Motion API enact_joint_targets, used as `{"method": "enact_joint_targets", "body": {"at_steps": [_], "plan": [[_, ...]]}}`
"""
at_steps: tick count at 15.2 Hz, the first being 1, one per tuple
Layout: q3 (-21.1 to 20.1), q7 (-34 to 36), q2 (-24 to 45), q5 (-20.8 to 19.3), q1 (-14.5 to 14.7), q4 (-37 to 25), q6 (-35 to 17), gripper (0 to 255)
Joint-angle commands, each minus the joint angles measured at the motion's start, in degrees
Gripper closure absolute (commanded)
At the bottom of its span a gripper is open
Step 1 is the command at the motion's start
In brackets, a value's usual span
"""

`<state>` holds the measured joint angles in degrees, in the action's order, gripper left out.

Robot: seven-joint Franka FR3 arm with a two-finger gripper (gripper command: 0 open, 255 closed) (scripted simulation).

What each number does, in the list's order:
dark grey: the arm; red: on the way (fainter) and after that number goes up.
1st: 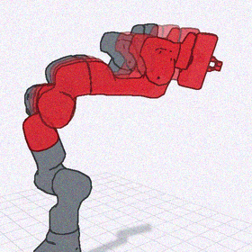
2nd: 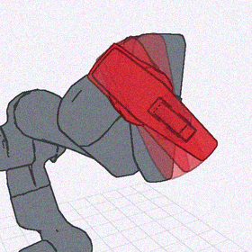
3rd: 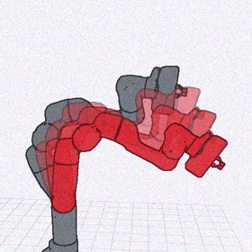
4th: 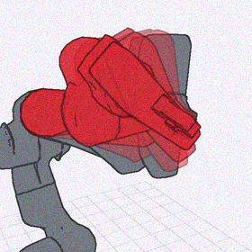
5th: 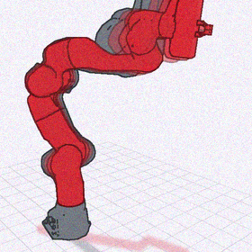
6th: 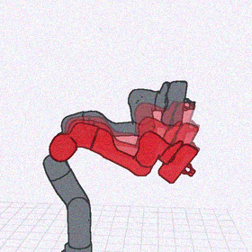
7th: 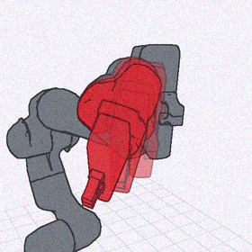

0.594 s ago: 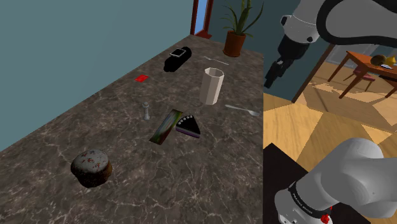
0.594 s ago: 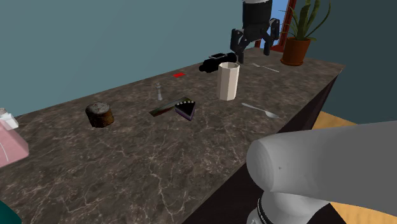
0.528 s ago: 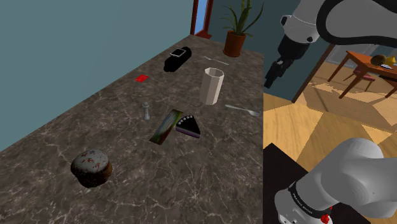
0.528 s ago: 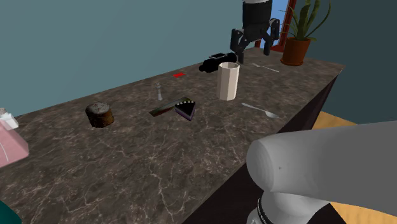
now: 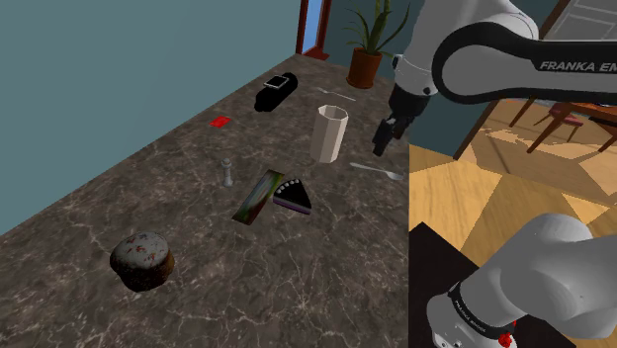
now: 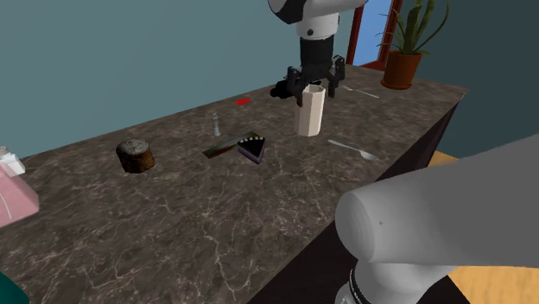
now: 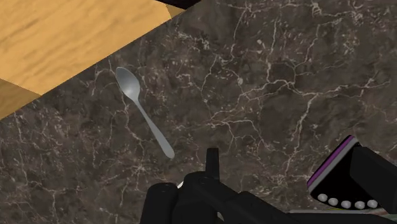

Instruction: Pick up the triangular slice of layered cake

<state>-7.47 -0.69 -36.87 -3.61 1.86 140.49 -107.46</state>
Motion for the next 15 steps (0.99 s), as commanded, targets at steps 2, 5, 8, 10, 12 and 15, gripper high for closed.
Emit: {"method": "enact_joint_targets", "body": {"at_steps": [2, 5, 8, 10, 12, 15], "plan": [[-1.27, 1.56, 3.95, 1.3, 0.81, 1.09, -4.59, 0], [-2.76, 3.22, 8.96, 2.39, 1.54, 1.16, -9.18, 0], [-4.27, 4.88, 14.4, 3.21, 2.2, 0.6, -13.63, 0], [-5.26, 6.0, 18.22, 3.56, 2.61, -0.12, -16.46, 0], [-6.23, 7.16, 22.18, 3.72, 2.99, -1.12, -19.16, 0], [-7.61, 8.98, 28.32, 3.58, 3.56, -3.12, -22.91, 0]]}}
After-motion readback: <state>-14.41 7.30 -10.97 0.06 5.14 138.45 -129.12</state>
